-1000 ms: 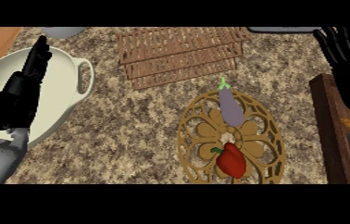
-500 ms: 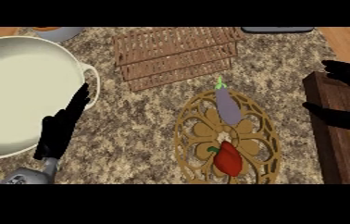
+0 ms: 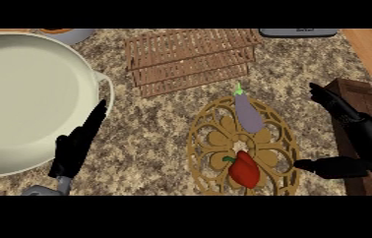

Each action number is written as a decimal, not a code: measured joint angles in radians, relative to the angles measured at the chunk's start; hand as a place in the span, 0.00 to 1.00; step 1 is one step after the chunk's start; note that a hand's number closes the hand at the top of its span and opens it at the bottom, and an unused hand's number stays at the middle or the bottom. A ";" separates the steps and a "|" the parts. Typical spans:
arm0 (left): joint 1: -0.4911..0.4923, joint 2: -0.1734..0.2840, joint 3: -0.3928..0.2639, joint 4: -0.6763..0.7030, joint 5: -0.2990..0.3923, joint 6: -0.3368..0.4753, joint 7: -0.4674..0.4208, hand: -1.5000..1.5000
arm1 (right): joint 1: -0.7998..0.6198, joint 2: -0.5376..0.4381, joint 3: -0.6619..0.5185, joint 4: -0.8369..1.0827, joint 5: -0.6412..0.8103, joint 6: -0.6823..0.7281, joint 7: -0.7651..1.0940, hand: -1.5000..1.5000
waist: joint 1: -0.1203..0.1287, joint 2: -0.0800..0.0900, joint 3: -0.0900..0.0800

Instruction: Pick the bell pepper from the placemat and place it in the tiered shelf

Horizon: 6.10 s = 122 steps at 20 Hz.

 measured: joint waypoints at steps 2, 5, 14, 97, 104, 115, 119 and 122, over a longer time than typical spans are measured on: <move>-0.001 -0.004 0.002 0.001 -0.003 -0.004 0.006 0.50 | 0.012 -0.026 0.021 -0.085 -0.003 0.031 0.062 0.00 | 0.000 -0.001 0.000; 0.005 -0.009 0.005 0.006 -0.006 -0.015 -0.016 0.50 | -0.001 -0.087 0.063 -0.177 0.003 0.086 0.196 0.00 | 0.005 -0.002 -0.002; -0.021 -0.018 0.000 0.015 -0.017 -0.025 0.007 0.50 | -0.125 -0.308 0.229 -0.367 0.340 0.176 0.612 0.00 | 0.022 0.000 -0.006; 0.025 -0.177 0.167 0.039 -0.192 -0.158 0.002 0.50 | -0.186 0.328 0.254 -0.269 1.073 0.419 0.817 1.00 | 0.006 -0.001 0.000; 0.024 -0.159 0.182 0.023 -0.184 -0.185 0.039 0.50 | -0.353 0.364 0.102 -0.425 1.039 0.439 0.857 1.00 | 0.012 0.001 -0.002; 0.018 -0.183 0.192 0.033 -0.207 -0.192 0.031 0.50 | -0.819 0.390 -0.121 -0.161 1.001 0.439 0.870 1.00 | 0.024 0.005 -0.002; 0.001 -0.190 0.197 0.044 -0.217 -0.193 0.028 0.50 | -0.943 0.379 -0.150 0.049 1.048 0.362 0.831 1.00 | 0.030 0.007 -0.002; -0.010 -0.197 0.200 0.062 -0.227 -0.191 0.025 0.50 | -1.034 0.376 -0.175 0.213 1.065 0.302 0.797 1.00 | 0.034 0.008 0.000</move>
